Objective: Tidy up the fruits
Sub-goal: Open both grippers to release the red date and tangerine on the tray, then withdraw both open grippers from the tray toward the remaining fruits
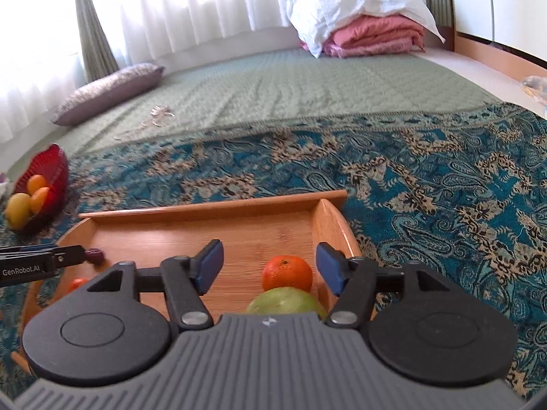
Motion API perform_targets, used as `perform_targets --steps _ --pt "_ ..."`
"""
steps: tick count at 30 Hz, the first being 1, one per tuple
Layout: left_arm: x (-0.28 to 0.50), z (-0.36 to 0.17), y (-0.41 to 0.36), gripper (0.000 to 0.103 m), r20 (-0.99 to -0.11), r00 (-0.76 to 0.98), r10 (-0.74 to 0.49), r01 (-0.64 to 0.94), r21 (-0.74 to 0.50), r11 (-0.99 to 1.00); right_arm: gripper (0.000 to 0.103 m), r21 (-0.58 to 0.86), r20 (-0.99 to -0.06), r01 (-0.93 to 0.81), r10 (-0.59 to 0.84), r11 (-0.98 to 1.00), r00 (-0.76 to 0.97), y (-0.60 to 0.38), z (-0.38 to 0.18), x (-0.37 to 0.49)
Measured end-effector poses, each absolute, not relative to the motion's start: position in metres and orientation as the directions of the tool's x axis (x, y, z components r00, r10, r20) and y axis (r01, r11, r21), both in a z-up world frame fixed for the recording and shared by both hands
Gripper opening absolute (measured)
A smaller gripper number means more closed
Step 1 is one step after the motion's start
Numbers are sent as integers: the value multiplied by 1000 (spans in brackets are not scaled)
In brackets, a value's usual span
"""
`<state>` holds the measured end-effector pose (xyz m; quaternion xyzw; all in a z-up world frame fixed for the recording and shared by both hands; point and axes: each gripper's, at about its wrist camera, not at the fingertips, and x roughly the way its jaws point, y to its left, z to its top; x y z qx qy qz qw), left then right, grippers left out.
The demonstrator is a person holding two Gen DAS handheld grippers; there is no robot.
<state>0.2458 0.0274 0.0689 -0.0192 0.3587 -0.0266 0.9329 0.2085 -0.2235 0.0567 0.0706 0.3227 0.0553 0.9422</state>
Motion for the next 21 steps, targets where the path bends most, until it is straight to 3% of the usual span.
perform_targets --steps 6,15,21 --pt "214 81 17 57 -627 773 -95 82 -49 995 89 129 -552 -108 162 986 818 -218 64 177" --pt "160 92 7 74 -554 824 -117 131 -16 991 95 47 -478 -168 170 985 862 -204 71 131" --pt "132 91 4 77 -543 828 -142 150 -29 988 98 -5 -445 -208 184 978 876 -194 69 102"
